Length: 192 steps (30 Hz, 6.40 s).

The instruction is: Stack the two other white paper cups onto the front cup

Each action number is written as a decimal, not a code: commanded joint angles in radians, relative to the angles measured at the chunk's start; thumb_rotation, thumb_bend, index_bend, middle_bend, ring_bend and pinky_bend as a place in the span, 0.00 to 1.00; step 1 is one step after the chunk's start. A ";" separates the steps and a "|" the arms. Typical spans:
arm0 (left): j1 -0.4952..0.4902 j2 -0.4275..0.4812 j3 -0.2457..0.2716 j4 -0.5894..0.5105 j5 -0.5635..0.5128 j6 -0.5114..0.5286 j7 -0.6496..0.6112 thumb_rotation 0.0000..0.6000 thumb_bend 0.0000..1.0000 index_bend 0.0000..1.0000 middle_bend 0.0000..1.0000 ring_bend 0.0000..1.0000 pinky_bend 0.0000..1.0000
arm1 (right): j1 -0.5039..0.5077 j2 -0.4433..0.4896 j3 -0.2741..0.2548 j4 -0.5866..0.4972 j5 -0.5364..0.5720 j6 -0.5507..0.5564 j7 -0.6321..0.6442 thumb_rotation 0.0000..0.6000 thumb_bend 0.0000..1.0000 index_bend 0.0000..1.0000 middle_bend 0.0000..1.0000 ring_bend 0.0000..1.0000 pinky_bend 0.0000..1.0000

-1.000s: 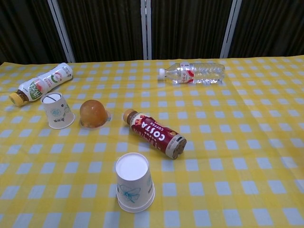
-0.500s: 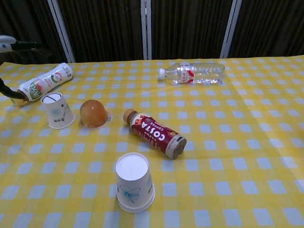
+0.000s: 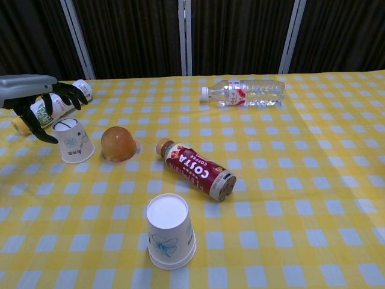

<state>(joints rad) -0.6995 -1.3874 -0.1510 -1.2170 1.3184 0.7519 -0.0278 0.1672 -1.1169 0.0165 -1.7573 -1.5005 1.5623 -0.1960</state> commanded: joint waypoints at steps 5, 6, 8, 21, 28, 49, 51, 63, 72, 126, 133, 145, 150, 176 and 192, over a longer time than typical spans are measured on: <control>0.000 -0.042 0.003 0.039 -0.051 0.012 0.049 1.00 0.15 0.38 0.37 0.33 0.51 | -0.009 0.004 0.011 -0.002 -0.007 -0.003 -0.003 1.00 0.00 0.00 0.00 0.00 0.00; -0.001 -0.044 0.004 0.041 -0.059 0.006 0.055 1.00 0.16 0.41 0.39 0.35 0.52 | -0.010 0.004 0.012 -0.002 -0.008 -0.004 -0.002 1.00 0.00 0.00 0.00 0.00 0.00; -0.005 -0.046 0.005 0.039 -0.070 0.001 0.066 1.00 0.16 0.47 0.45 0.40 0.55 | -0.012 0.006 0.014 -0.003 -0.011 -0.007 -0.001 1.00 0.00 0.00 0.00 0.00 0.00; 0.040 0.112 -0.041 -0.191 0.011 0.188 -0.026 1.00 0.15 0.52 0.49 0.43 0.56 | -0.027 0.016 0.024 -0.015 -0.032 -0.014 0.003 1.00 0.00 0.00 0.00 0.00 0.00; 0.049 0.209 -0.017 -0.410 0.118 0.232 -0.073 1.00 0.12 0.51 0.48 0.43 0.56 | -0.035 0.015 0.031 -0.016 -0.040 -0.012 0.000 1.00 0.00 0.00 0.00 0.00 0.00; -0.076 0.199 0.061 -0.618 0.291 0.086 -0.057 1.00 0.07 0.52 0.48 0.43 0.56 | -0.049 0.013 0.041 -0.012 -0.047 -0.015 -0.005 1.00 0.00 0.00 0.00 0.00 0.00; -0.085 0.191 0.058 -0.629 0.286 0.082 -0.035 1.00 0.07 0.52 0.48 0.43 0.55 | -0.050 0.014 0.044 -0.011 -0.048 -0.013 -0.004 1.00 0.00 0.00 0.00 0.00 0.00; -0.104 0.208 0.076 -0.675 0.301 0.077 0.008 1.00 0.07 0.52 0.48 0.43 0.56 | -0.053 0.013 0.051 -0.010 -0.047 -0.017 -0.003 1.00 0.00 0.00 0.00 0.00 0.00; -0.112 0.209 0.100 -0.694 0.349 0.083 0.086 1.00 0.05 0.51 0.47 0.43 0.54 | -0.057 0.014 0.055 -0.011 -0.047 -0.016 -0.003 1.00 0.00 0.00 0.00 0.00 0.00; -0.061 0.119 0.269 -0.508 0.552 0.331 -0.326 1.00 0.87 0.12 0.06 0.15 0.32 | -0.065 0.008 0.062 -0.012 -0.057 -0.031 -0.019 1.00 0.00 0.00 0.00 0.00 0.00; -0.076 0.113 0.284 -0.524 0.561 0.310 -0.320 1.00 0.87 0.12 0.06 0.15 0.31 | -0.065 0.008 0.063 -0.010 -0.054 -0.035 -0.018 1.00 0.00 0.00 0.00 0.00 0.00; -0.088 0.089 0.304 -0.520 0.569 0.283 -0.305 1.00 0.87 0.12 0.06 0.15 0.32 | -0.065 0.005 0.061 -0.010 -0.055 -0.040 -0.023 1.00 0.00 0.00 0.00 0.00 0.00; -0.093 0.069 0.312 -0.509 0.568 0.267 -0.290 1.00 0.86 0.12 0.06 0.15 0.32 | -0.064 0.003 0.061 -0.009 -0.055 -0.043 -0.027 1.00 0.00 0.00 0.00 0.00 0.00; -0.079 0.055 0.264 -0.465 0.523 0.329 -0.180 1.00 0.83 0.12 0.06 0.10 0.10 | -0.064 -0.001 0.060 -0.006 -0.055 -0.046 -0.036 1.00 0.00 0.00 0.00 0.00 0.00; 0.256 0.203 0.195 -0.462 0.106 0.621 0.099 1.00 0.00 0.00 0.00 0.00 0.00 | -0.068 0.011 0.058 -0.017 -0.065 -0.039 -0.023 1.00 0.00 0.00 0.00 0.00 0.00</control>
<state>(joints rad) -0.5241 -1.2111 0.0566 -1.6657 1.4984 1.2832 0.0103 0.0999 -1.1061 0.0737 -1.7745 -1.5672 1.5224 -0.2176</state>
